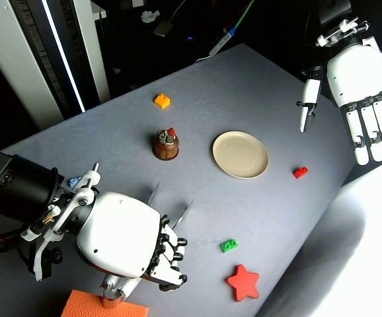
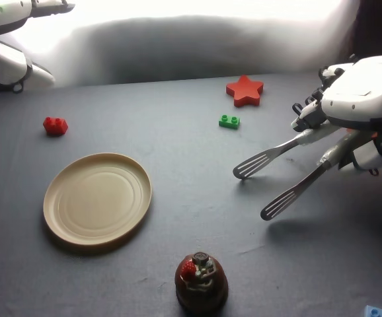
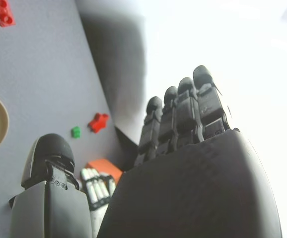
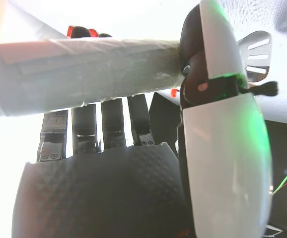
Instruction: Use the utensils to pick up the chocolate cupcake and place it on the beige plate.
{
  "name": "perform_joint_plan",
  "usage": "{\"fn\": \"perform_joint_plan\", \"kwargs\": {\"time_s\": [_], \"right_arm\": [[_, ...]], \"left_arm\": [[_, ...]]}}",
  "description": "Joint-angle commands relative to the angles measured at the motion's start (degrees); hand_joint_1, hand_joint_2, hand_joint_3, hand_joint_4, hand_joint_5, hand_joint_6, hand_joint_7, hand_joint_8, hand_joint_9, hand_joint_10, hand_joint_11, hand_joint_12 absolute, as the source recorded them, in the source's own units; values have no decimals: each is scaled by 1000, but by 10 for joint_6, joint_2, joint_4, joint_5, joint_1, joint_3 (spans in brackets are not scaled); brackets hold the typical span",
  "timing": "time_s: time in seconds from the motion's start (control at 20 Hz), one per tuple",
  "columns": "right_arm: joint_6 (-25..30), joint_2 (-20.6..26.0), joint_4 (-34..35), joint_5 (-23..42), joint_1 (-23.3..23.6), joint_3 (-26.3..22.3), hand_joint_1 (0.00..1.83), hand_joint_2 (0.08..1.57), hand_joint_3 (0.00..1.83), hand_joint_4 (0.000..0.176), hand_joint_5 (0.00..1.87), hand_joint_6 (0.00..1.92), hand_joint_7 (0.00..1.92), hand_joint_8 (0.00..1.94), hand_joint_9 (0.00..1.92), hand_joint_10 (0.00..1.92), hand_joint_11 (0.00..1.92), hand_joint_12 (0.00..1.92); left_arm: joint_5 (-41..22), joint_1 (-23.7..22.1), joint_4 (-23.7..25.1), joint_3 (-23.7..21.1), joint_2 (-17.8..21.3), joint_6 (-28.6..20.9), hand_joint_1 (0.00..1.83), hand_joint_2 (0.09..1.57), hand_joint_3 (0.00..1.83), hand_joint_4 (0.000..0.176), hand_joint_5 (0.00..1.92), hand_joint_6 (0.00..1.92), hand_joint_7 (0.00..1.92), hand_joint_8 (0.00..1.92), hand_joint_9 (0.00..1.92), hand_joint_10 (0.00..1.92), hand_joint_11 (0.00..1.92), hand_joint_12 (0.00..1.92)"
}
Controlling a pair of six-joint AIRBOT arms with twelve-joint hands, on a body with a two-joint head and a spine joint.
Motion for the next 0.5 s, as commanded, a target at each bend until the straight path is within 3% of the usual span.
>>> {"fn": "perform_joint_plan", "kwargs": {"time_s": [0.0,0.2,0.45], "right_arm": [[-6,5,-4,0,6,-2,1042,1059,0,0,632,3,716,43,445,692,111,1398],[-8,6,-4,0,6,-3,1013,1080,0,0,674,14,725,70,370,906,106,1468],[-9,6,-4,-1,7,-5,1043,1087,4,0,705,23,727,96,377,937,157,1438]], "left_arm": [[-49,-9,-1,3,5,3,308,1135,1,0,50,0,19,1,26,0,0,156],[-44,-9,-1,2,5,4,323,1125,0,0,77,2,46,2,53,4,0,232],[-42,-11,-2,3,5,3,317,1134,1,0,56,1,25,1,31,1,0,149]]}}
